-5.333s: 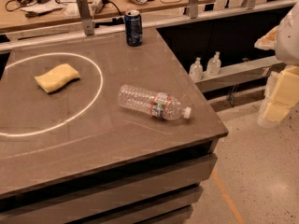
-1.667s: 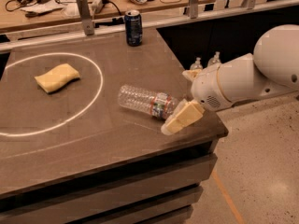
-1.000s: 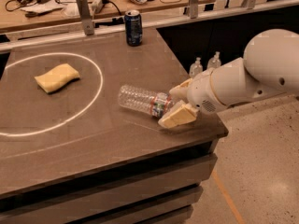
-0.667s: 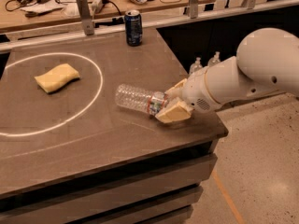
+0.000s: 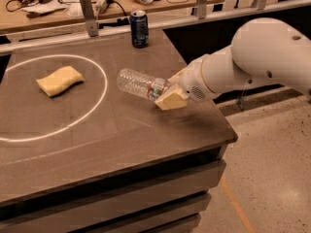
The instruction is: Move water bottle near sponge
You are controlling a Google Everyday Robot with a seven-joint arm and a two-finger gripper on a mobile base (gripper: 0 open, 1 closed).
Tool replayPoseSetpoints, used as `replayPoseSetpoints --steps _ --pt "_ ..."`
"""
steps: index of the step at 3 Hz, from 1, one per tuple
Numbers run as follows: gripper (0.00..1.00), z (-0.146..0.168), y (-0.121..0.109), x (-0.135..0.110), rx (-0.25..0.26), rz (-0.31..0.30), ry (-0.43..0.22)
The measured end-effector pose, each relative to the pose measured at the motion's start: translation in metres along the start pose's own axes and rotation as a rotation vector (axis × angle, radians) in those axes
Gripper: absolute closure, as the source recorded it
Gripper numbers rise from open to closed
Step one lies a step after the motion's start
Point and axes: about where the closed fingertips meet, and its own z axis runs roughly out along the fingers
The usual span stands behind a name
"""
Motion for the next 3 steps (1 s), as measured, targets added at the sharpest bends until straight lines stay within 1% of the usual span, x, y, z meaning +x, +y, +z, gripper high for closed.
replayPoseSetpoints --steps 1,2,3 --pt "1.00 0.018 -0.022 -0.018 0.041 0.022 0.011" --pt "1.00 0.049 -0.038 -0.047 0.056 0.022 0.014" --pt "1.00 0.074 -0.040 -0.065 0.045 0.010 0.020"
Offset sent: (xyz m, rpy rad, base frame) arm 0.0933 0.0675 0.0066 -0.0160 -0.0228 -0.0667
